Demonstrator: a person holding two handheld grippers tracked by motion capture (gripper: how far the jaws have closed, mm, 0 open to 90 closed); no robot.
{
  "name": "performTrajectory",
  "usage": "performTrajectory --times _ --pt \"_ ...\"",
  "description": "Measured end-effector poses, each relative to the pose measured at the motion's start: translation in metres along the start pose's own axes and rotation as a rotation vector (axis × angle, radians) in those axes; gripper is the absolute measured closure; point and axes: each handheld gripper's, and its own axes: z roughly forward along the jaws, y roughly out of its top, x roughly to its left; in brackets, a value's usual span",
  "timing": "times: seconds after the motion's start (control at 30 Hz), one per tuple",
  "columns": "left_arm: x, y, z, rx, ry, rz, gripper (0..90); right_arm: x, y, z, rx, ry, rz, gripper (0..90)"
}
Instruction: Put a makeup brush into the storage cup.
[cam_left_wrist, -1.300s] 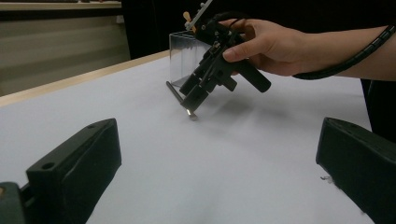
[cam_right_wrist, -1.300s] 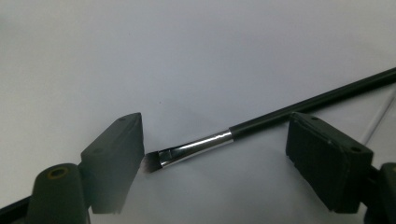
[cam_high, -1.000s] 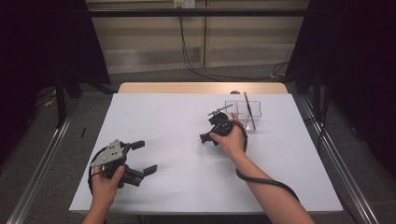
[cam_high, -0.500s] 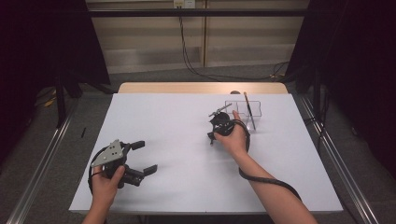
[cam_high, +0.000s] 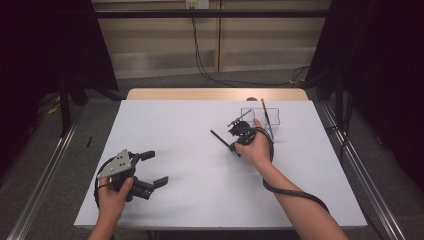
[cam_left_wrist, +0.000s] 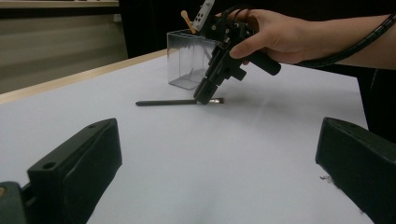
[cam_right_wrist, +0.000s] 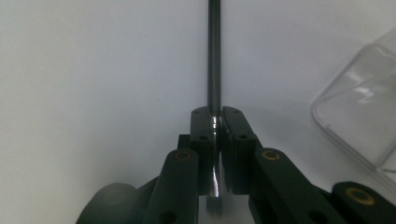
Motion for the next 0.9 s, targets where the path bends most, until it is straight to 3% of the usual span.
performTrajectory --times 0.07,0.27,0.53,0.77,0.9 --pt "0.0 0.0 0.001 0.0 0.0 0.001 0.3 -0.002 -0.002 -0.002 0.005 0.001 0.004 78.7" --pt "0.0 -0.001 0.002 0.002 -0.001 -0.004 0.3 -0.004 0.001 0.0 0.007 0.006 0.013 76.3" --pt "0.002 -0.002 0.002 0.002 -0.003 -0.011 0.3 -0.002 0.009 0.003 0.039 -0.02 -0.014 81.6" --pt "0.002 -0.002 0.002 0.005 -0.004 -0.012 0.4 0.001 0.012 0.004 0.064 -0.049 -0.007 82.5" --pt "0.001 -0.002 0.003 0.007 -0.006 -0.013 0.4 -0.002 0.009 0.003 0.041 -0.023 -0.023 84.6"
